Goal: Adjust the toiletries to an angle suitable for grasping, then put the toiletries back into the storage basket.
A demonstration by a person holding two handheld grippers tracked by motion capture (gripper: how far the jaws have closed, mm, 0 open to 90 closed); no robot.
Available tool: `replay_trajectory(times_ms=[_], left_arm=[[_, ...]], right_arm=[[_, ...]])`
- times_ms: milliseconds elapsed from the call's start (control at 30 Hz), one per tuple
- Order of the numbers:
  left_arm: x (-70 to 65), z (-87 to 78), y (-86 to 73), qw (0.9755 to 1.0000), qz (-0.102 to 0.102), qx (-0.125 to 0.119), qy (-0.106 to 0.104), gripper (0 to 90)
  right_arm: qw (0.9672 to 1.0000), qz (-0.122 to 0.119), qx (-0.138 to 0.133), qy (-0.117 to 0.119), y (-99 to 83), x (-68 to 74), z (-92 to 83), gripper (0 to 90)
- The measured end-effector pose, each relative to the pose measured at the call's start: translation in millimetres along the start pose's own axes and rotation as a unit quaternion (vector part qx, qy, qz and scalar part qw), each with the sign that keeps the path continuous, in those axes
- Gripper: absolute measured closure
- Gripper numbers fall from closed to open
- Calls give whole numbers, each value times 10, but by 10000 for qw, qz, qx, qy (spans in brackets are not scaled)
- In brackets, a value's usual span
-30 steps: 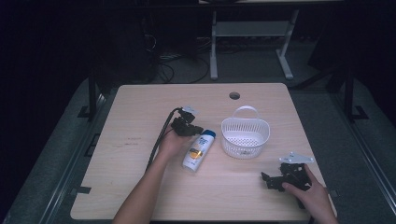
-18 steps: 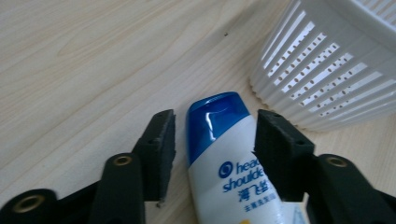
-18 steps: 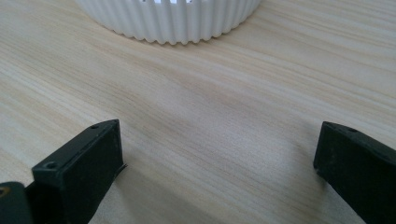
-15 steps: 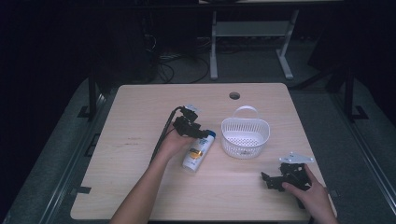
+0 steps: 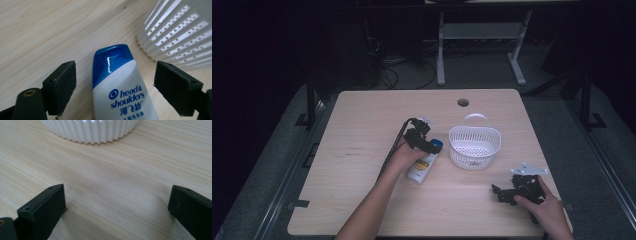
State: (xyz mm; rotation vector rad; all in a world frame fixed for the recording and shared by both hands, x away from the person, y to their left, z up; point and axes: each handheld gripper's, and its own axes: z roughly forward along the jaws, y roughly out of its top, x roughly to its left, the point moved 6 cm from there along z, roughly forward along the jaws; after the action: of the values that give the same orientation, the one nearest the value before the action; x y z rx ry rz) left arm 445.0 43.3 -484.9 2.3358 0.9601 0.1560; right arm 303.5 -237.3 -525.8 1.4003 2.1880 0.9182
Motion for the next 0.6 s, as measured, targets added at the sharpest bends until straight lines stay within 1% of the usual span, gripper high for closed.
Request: replay_trajectory(times_ms=[67, 233, 333, 500, 600], left_arm=[[-7, 34, -10, 9999, 8, 57, 94, 171], [-9, 116, -44, 9996, 6, 201, 183, 171], [-10, 148, -63, 9995, -23, 281, 163, 171], [-27, 196, -84, 9989, 37, 427, 214, 172], [-35, 214, -85, 9986, 76, 446, 283, 173]], right_arm=[[10000, 1, 0, -1, 0, 0, 0, 9], [10000, 1, 0, -1, 0, 0, 0, 9], [10000, 1, -1, -1, 0, 0, 0, 9], [10000, 0, 0, 0, 0, 0, 0, 9], [10000, 2, 2, -2, 0, 0, 0, 9]])
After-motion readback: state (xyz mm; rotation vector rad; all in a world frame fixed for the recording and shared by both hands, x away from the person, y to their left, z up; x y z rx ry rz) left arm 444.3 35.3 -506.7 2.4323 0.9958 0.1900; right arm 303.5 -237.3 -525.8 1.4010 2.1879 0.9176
